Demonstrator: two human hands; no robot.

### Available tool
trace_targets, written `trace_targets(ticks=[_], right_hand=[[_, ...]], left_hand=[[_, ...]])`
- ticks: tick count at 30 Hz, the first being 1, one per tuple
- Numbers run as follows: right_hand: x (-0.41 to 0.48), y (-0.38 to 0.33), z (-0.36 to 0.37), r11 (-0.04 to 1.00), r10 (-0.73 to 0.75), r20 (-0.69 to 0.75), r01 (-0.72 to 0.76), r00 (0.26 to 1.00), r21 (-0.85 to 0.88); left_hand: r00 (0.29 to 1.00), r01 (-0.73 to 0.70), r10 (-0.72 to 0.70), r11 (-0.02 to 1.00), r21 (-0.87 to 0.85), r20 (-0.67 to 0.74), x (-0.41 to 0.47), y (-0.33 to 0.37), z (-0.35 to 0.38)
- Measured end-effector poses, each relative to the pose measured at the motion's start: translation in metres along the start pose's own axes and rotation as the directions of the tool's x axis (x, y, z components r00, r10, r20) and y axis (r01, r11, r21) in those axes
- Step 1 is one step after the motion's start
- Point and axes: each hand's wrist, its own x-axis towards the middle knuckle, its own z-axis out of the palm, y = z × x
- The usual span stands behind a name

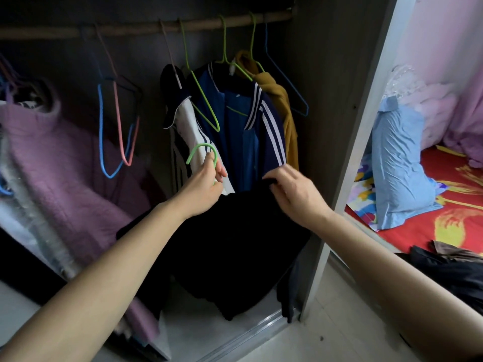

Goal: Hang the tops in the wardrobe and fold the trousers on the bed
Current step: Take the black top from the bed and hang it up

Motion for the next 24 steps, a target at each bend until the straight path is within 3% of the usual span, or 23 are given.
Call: trace_targets(ticks=[3,6,8,10,13,15,18,20,24], right_hand=[[0.003,-0.012,0.010,0.989,-0.076,0.316,0.031,0.946,0.143],[0.008,-0.007,0.005,0.909,0.063,0.434,-0.232,0.899,0.347],[0.016,-0.004,0.005,0.896,0.107,0.484,-0.295,0.869,0.333],[0.023,-0.005,0.009,0.941,0.066,0.495,-0.219,0.867,0.257],[0.023,0.001,0.010,0.922,0.087,0.410,-0.229,0.908,0.311],[0.018,0.009,0.005,0.899,0.144,0.334,-0.264,0.931,0.348],[0.012,0.016,-0.003,0.870,0.208,0.277,-0.307,0.938,0.386],[0.012,0.018,-0.005,0.846,0.233,0.314,-0.352,0.920,0.402],[0.015,0.018,-0.011,0.770,0.262,0.413,-0.447,0.872,0.456]], left_hand=[[0.992,-0.023,0.011,0.996,-0.090,-0.123,0.002,0.007,0.008],[0.971,0.027,-0.073,0.980,-0.197,-0.228,0.002,0.013,0.009],[0.961,0.058,-0.121,0.967,-0.246,-0.249,0.003,0.022,0.009],[0.968,0.042,-0.117,0.947,-0.318,-0.220,0.005,0.033,0.007],[0.986,-0.018,-0.044,0.929,-0.370,-0.160,0.007,0.034,-0.005],[0.998,-0.005,-0.009,0.976,-0.216,-0.062,0.006,0.021,-0.023],[0.992,0.104,-0.097,0.990,-0.093,0.074,-0.005,0.002,-0.034],[0.989,0.146,-0.140,0.972,-0.187,0.047,-0.009,-0.009,-0.029],[0.972,0.192,-0.236,0.815,-0.546,-0.010,-0.016,-0.006,-0.017]])
